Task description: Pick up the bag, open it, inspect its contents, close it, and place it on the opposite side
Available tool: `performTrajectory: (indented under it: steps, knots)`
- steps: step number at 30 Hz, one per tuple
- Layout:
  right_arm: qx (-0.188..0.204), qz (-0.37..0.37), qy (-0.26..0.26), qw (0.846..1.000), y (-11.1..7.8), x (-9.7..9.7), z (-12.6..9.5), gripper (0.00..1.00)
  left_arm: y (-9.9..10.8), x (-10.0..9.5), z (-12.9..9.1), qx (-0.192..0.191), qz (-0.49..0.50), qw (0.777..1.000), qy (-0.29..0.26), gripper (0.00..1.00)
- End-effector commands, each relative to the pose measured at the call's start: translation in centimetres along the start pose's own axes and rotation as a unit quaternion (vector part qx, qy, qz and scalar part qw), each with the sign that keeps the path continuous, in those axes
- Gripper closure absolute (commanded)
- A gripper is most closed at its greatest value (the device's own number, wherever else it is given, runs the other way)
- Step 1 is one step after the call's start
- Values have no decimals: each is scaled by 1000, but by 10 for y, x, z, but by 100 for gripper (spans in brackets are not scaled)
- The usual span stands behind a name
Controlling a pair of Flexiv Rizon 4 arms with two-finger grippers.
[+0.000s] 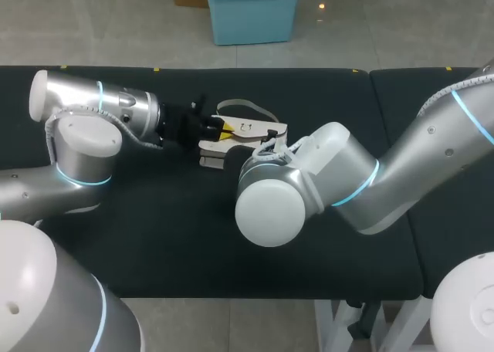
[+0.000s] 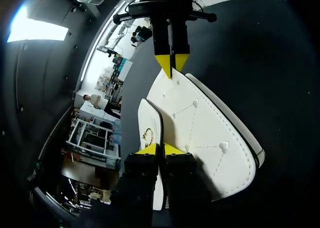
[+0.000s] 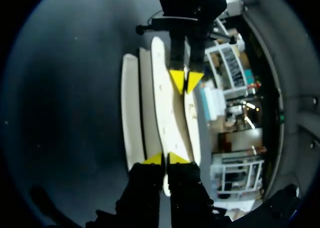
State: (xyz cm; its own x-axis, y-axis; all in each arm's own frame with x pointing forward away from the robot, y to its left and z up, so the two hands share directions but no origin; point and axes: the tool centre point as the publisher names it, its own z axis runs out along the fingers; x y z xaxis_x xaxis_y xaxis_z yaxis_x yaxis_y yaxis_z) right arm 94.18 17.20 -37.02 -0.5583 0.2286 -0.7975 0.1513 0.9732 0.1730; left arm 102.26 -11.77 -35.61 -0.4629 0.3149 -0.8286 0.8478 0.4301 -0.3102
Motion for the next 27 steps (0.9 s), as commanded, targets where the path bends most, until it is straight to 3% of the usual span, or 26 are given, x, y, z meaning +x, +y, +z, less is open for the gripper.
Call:
performTrajectory:
  steps: [1, 11, 19, 27]
  knots:
    - [-1, 0, -1, 1000, 0, 1, 1, 100, 1, 6, -1, 1, 2, 1000, -4, 100]
    - [-1, 0, -1, 1000, 0, 1, 1, 100, -16, 6, 7, 16, 14, 1000, 4, 100]
    - [-1, 0, -1, 1000, 0, 1, 1, 100, -5, 5, -4, -8, 9, 1000, -5, 100]
    - [-1, 0, -1, 1000, 0, 1, 1, 100, -3, 12, -2, -1, 6, 1000, 8, 100]
